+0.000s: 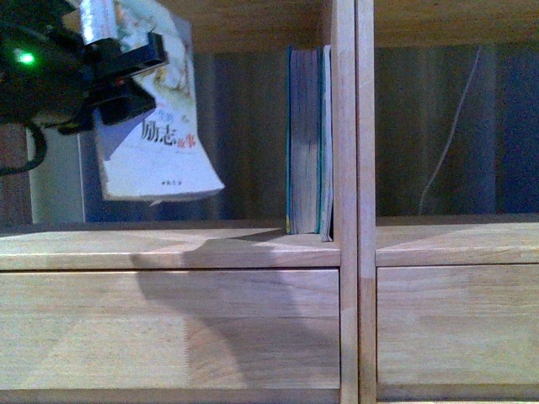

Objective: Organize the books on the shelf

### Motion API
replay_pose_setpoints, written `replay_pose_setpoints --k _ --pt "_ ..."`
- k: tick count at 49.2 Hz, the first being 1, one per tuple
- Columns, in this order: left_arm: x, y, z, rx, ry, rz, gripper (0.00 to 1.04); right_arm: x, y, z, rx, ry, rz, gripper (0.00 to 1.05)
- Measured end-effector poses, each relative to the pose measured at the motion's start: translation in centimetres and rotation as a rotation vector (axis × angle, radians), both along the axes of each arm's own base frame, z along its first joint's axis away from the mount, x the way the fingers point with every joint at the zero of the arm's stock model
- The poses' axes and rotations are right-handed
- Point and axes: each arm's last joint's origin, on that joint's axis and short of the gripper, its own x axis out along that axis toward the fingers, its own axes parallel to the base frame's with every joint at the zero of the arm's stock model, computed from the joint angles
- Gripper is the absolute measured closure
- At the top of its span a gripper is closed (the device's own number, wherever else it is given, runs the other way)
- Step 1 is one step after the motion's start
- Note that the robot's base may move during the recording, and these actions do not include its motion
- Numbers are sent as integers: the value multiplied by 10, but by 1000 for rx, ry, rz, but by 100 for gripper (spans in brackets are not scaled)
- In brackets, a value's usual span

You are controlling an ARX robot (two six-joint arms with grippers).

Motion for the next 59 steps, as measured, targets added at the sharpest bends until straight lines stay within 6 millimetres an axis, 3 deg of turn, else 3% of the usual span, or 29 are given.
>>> replay_pose_setpoints --k 10,19,25,31,38,45,59 --pt "34 -42 18 168 -187 31 98 -1 -1 0 -49 -24 -10 7" --pt "62 -63 17 256 -230 115 98 -1 0 0 -56 -26 -11 7" --pt "83 -75 7 303 -236 155 98 -1 0 0 -58 -27 -11 7" --pt "101 -88 -17 327 -233 154 98 -1 0 0 -59 -27 -11 7" --pt "109 -99 -37 341 -203 177 98 -1 0 0 -59 -27 -11 7" --pt "113 -102 -41 356 -195 190 98 -1 0 0 -59 -27 -11 7" --pt "112 -102 -36 342 -203 176 53 -1 0 0 -59 -27 -11 7"
